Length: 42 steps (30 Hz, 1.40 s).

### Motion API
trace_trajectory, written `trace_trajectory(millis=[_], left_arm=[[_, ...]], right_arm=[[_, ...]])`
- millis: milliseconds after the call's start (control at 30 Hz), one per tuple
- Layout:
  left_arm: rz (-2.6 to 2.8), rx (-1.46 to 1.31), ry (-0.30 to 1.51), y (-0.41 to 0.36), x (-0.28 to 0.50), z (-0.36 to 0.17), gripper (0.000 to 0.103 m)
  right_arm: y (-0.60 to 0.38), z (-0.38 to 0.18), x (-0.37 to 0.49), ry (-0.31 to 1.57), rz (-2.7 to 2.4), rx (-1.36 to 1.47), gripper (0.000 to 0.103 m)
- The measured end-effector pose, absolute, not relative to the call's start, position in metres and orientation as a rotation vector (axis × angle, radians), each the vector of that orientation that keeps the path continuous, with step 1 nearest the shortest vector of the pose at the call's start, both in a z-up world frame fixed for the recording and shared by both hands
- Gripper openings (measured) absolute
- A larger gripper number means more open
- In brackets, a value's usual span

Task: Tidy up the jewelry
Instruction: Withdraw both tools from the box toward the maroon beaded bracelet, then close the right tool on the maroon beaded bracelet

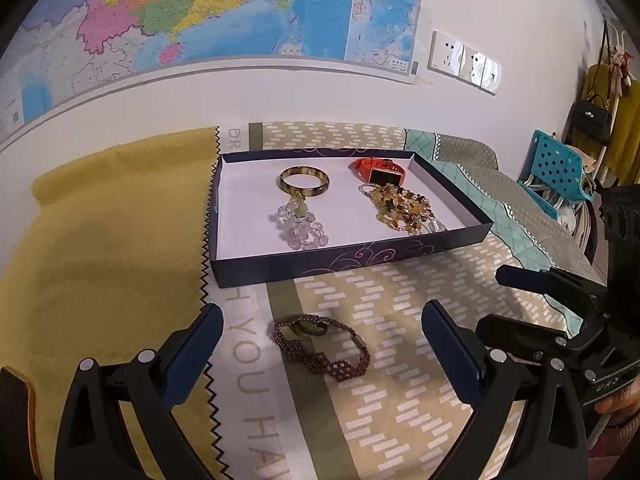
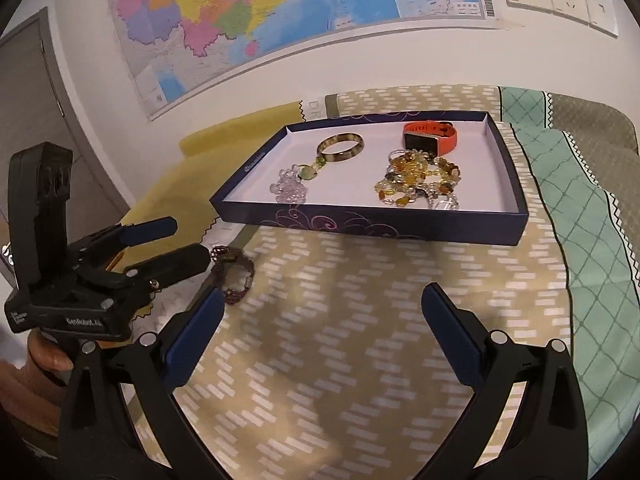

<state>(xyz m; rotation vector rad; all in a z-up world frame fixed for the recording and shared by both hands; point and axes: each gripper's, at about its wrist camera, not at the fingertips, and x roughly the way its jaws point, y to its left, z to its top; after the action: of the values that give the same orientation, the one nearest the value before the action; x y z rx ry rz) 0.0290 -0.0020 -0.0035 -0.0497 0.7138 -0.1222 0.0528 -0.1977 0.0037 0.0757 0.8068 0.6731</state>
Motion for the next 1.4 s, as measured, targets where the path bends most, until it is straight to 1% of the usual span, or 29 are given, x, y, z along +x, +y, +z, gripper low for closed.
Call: trace_trajectory(millis=[367, 667, 767, 833, 867, 967, 1033, 1100, 1167, 1400], left_arm=[[-0.092, -0.024, 0.703, 0.002, 0.021, -0.003, 0.096], [-0.07, -0.018, 0.722, 0.01, 0.016, -0.01, 0.096], [-0.062, -0.018, 0.725, 0.015, 0.014, -0.012, 0.096], [-0.058, -0.012, 0.725, 0.017, 0.012, -0.014, 0.096], [-0.054, -0.009, 0.728, 0.018, 0.011, -0.015, 0.096], [-0.042, -0.014, 0.741, 0.023, 0.009, -0.019, 0.096], [-0.033, -0.023, 0.752, 0.029, 0.007, -0.022, 0.096], [-0.028, -0.035, 0.755, 0.034, 0.005, -0.023, 0.096], [-0.018, -0.036, 0.752, 0.038, 0.003, -0.022, 0.096], [0.004, -0.042, 0.756, 0.046, 0.001, -0.022, 0.096]], right_arm=[[-0.196, 0.009, 0.052, 0.837, 0.659, 0.088, 0.097], [-0.176, 0.01, 0.049, 0.833, 0.683, 0.026, 0.097], [-0.166, 0.009, 0.047, 0.843, 0.715, 0.0, 0.09], [-0.159, 0.007, 0.047, 0.852, 0.73, -0.016, 0.082], [-0.155, 0.005, 0.047, 0.858, 0.737, -0.026, 0.081], [-0.142, 0.003, 0.045, 0.862, 0.765, -0.052, 0.073], [-0.135, 0.002, 0.044, 0.866, 0.779, -0.066, 0.066], [-0.129, 0.002, 0.044, 0.871, 0.792, -0.073, 0.062], [-0.125, 0.002, 0.045, 0.874, 0.801, -0.071, 0.06], [-0.114, 0.002, 0.051, 0.882, 0.808, -0.082, 0.051]])
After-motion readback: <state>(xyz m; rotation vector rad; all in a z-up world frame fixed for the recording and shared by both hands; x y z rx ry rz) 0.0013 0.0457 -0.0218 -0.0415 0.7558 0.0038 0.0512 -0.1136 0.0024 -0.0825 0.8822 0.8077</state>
